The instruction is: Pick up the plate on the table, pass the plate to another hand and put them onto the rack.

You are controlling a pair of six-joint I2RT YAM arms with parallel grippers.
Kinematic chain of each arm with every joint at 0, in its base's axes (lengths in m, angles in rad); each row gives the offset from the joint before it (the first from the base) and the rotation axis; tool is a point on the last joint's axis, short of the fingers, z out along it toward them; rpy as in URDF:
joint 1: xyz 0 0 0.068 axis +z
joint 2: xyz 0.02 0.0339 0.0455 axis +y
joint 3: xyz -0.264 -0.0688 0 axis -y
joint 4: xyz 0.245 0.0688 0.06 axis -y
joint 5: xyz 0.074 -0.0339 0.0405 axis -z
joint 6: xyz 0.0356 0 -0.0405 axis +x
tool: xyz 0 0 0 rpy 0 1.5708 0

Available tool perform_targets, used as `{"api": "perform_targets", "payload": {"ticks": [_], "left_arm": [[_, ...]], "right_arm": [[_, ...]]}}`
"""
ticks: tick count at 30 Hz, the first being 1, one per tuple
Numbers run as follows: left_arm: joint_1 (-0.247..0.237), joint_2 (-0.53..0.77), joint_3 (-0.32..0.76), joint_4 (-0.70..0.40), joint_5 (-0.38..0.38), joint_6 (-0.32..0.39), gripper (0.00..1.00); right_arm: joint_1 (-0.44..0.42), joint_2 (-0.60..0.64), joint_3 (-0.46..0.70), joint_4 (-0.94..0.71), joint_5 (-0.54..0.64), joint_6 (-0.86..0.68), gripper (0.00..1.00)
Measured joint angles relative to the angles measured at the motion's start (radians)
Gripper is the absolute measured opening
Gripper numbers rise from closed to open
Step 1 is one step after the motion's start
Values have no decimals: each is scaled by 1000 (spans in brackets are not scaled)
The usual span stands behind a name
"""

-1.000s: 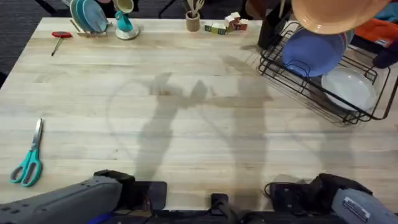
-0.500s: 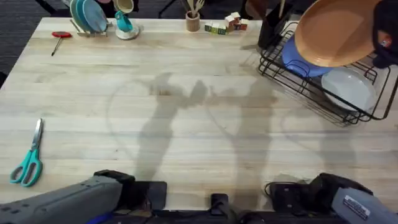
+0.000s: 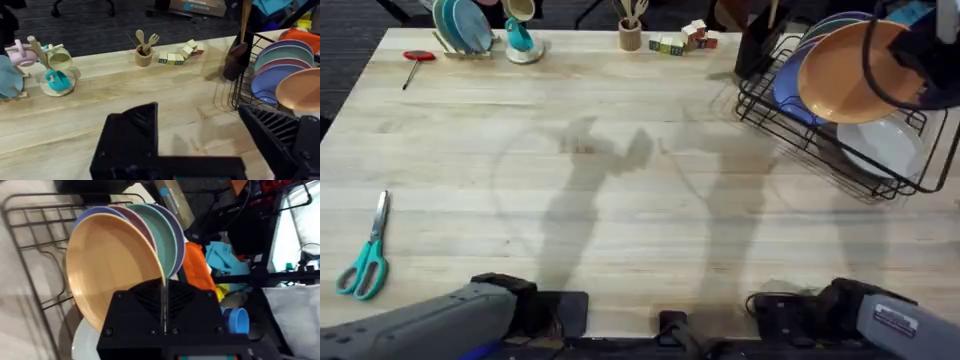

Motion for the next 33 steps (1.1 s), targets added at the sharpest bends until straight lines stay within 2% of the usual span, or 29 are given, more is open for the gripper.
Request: {"api": "perform_targets", "payload": {"ticks": [6, 23, 33], "left_arm": [[0, 0, 0, -3, 0, 0, 995], [0, 0, 0, -6, 0, 0, 995], [0, 0, 0, -6, 0, 0, 995]], "right_arm": [[0, 49, 0, 56, 12, -19, 29], [4, 181, 0, 56, 12, -28, 29], [51, 192, 14, 37, 12, -29, 30]]}}
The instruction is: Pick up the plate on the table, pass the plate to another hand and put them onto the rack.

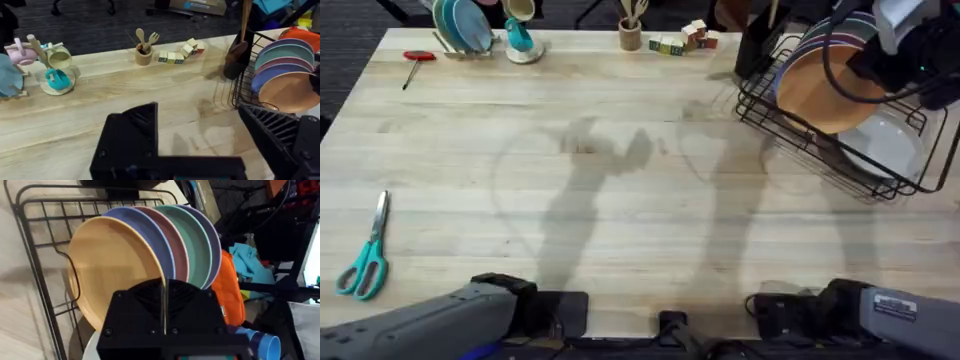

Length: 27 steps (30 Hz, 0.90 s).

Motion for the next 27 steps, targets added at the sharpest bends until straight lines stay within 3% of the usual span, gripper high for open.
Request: {"api": "perform_targets", "payload": {"ticks": [4, 10, 18, 21, 25, 27], "left_arm": [[0, 0, 0, 0, 0, 0, 993], [0, 0, 0, 0, 0, 0, 993], [0, 0, 0, 0, 0, 0, 993], [0, 0, 0, 0, 0, 0, 993], [0, 0, 0, -9, 0, 0, 993], [0, 0, 0, -21, 0, 0, 993]], "right_arm": [[1, 0, 3, -6, 0, -3, 34], [1, 9, 3, -17, 0, -6, 209], [1, 10, 3, -24, 0, -6, 303], [1, 1, 3, -29, 0, -6, 256], [2, -28, 3, -30, 0, -6, 51], [6, -41, 3, -39, 0, -6, 31]]}}
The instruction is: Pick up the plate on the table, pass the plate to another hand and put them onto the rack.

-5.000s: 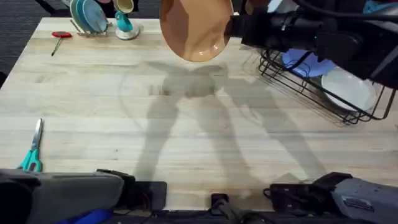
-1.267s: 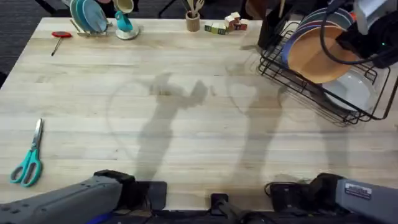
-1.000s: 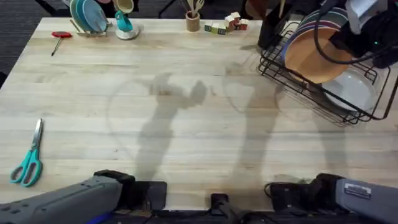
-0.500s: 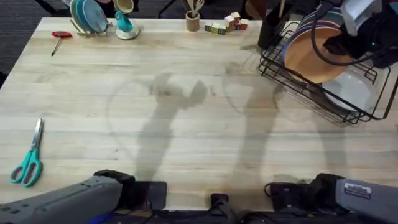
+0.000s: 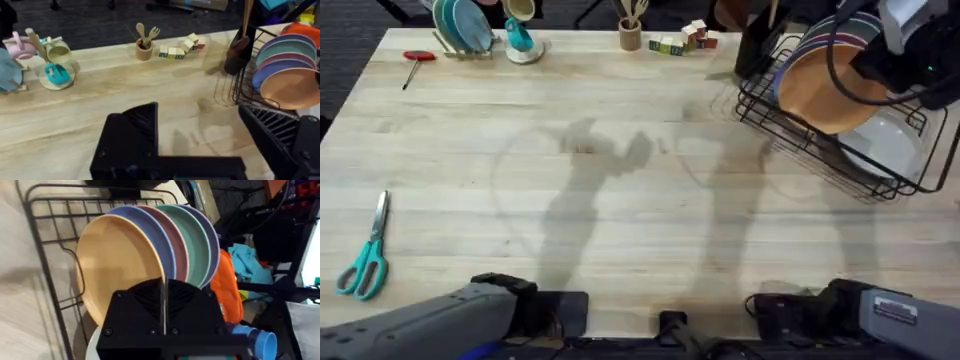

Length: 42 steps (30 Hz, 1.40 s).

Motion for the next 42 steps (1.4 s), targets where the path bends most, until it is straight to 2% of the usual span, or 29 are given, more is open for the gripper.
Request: {"api": "perform_targets", "payload": {"ticks": [11, 30, 31, 32, 37, 39, 42], "left_arm": [[0, 0, 0, -21, 0, 0, 993], [0, 0, 0, -21, 0, 0, 994], [0, 0, 0, -21, 0, 0, 994], [0, 0, 0, -21, 0, 0, 993], [0, 0, 0, -21, 0, 0, 993], [0, 0, 0, -21, 0, 0, 993], [0, 0, 0, -21, 0, 0, 993]], "right_arm": [[67, -7, 0, -72, 0, 0, 30], [69, 4, 0, -107, 5, 0, 31], [69, 4, 0, -107, 6, 1, 75], [69, 4, 0, -109, 5, 2, 201], [69, 3, 0, -84, 4, -1, 934], [69, 3, 0, -70, 4, -2, 989], [69, -3, 0, -64, 4, -1, 995]]}}
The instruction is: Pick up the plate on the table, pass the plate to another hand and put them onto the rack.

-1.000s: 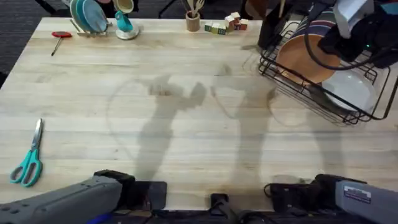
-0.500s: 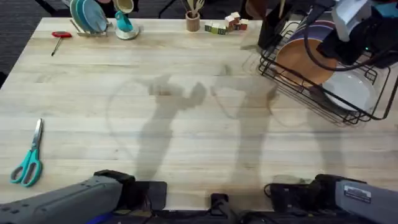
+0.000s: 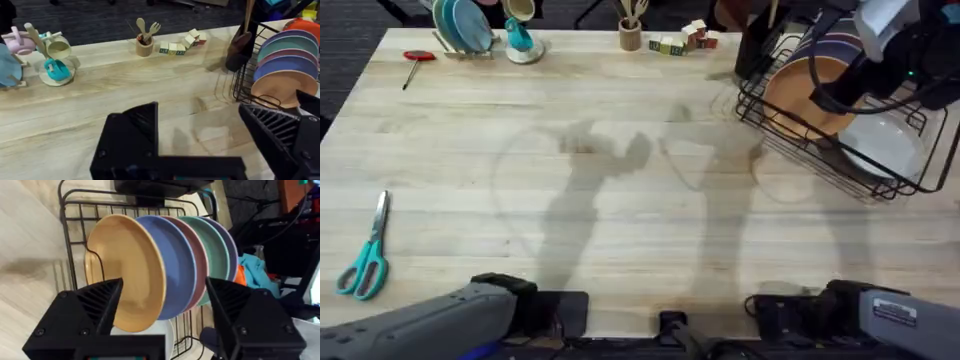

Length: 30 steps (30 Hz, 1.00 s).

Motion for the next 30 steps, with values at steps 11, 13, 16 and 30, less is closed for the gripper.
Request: {"api": "perform_targets", "payload": {"ticks": [11, 13, 16, 30], "left_arm": [[0, 0, 0, 0, 0, 0, 993], [0, 0, 0, 0, 0, 0, 993], [0, 0, 0, 0, 0, 0, 993], [0, 0, 0, -11, -56, 0, 994]], "right_arm": [[0, -138, 0, -2, 0, 85, 996], [0, -166, 0, -8, -1, 159, 996], [5, -208, 0, -26, -10, 279, 995], [179, -425, 0, -189, -54, 715, 996]]}}
